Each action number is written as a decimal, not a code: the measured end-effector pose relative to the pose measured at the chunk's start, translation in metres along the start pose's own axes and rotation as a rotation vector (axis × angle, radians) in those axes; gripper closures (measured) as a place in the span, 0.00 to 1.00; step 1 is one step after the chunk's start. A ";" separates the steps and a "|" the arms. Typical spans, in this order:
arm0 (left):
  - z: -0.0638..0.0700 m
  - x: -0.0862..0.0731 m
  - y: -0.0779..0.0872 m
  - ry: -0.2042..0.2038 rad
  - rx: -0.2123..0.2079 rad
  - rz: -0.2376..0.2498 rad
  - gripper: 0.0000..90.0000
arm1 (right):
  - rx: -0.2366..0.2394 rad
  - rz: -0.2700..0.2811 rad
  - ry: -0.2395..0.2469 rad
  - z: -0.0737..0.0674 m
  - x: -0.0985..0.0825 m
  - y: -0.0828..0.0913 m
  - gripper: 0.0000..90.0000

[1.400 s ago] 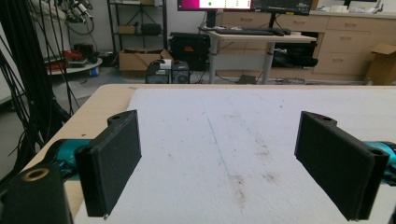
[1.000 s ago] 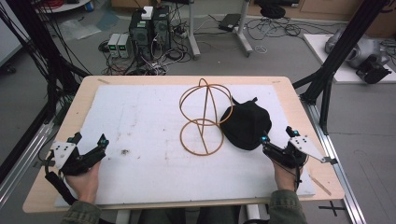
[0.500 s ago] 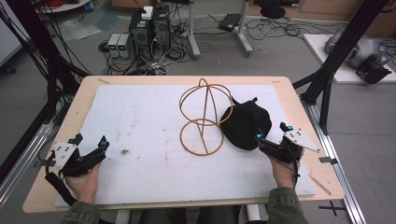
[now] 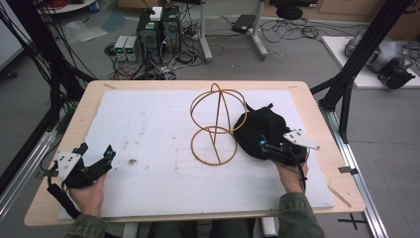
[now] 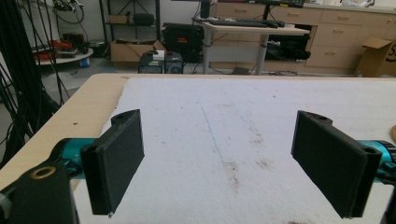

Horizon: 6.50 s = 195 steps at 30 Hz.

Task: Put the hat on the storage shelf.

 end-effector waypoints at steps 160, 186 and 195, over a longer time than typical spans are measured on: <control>-0.006 -0.003 -0.005 0.109 -0.017 -0.020 0.19 | 0.250 0.224 0.144 -0.114 0.154 0.010 0.97; -0.009 -0.005 -0.006 0.120 -0.014 -0.036 0.20 | 0.281 0.235 0.099 -0.119 0.138 0.013 0.80; -0.009 -0.005 -0.006 0.119 -0.012 -0.036 0.20 | 0.290 0.298 0.097 -0.117 0.140 0.017 0.37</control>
Point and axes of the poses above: each handheld gripper's, and its own axes: y roughly backward along the jaws, x roughly out of its top, z roughly to its right, the point moved 7 cm from there along -y, roughly forward along the jaws, and after that the axes turned 8 degrees about x, right-handed, at the moved point
